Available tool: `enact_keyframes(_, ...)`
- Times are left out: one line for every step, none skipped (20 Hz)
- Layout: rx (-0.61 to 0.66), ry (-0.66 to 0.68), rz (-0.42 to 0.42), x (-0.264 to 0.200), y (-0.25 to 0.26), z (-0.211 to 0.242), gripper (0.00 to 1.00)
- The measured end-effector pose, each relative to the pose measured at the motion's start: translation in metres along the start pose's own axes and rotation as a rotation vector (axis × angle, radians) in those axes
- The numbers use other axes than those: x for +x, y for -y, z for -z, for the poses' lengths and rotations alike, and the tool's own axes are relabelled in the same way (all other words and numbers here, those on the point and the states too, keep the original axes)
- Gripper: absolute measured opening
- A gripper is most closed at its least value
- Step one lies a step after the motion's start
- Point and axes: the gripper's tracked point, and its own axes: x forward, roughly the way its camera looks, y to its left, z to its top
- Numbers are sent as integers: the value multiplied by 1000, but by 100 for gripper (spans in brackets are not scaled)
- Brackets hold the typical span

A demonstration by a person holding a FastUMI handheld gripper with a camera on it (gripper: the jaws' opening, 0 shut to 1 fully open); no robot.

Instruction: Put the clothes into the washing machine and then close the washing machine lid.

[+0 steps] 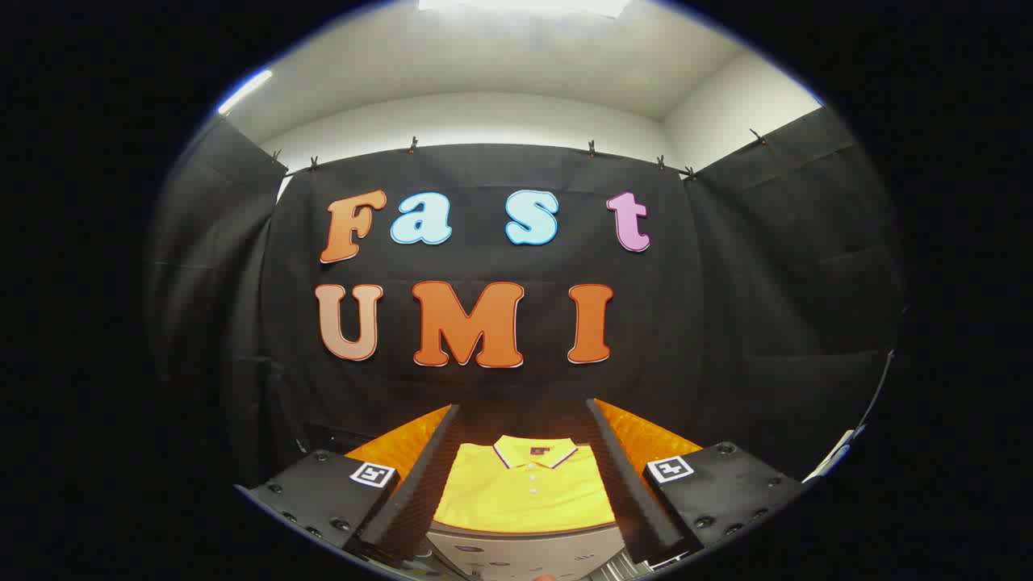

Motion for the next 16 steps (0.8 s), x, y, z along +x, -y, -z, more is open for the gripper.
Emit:
enact_keyframes(-9,-1,1,1,1,0,97)
enact_keyframes(-14,-2,0,2,0,-1,97)
enact_keyframes(-11,0,0,2,0,-2,97)
enact_keyframes(-4,-1,-2,1,-1,-2,97)
enact_keyframes(1,-1,-2,3,-1,-2,97)
enact_keyframes(2,-1,1,4,1,-2,97)
enact_keyframes(1,-1,4,5,2,-2,97)
enact_keyframes(-2,-2,6,7,6,1,97)
enact_keyframes(-6,-1,8,7,8,2,97)
enact_keyframes(-8,0,8,7,9,2,97)
enact_keyframes(-8,-1,10,7,9,2,97)
enact_keyframes(-5,-2,11,6,12,4,97)
enact_keyframes(-1,-4,9,5,12,4,97)
enact_keyframes(0,-6,7,7,12,5,97)
enact_keyframes(-2,-9,8,8,13,6,97)
enact_keyframes(-5,-12,9,7,14,7,97)
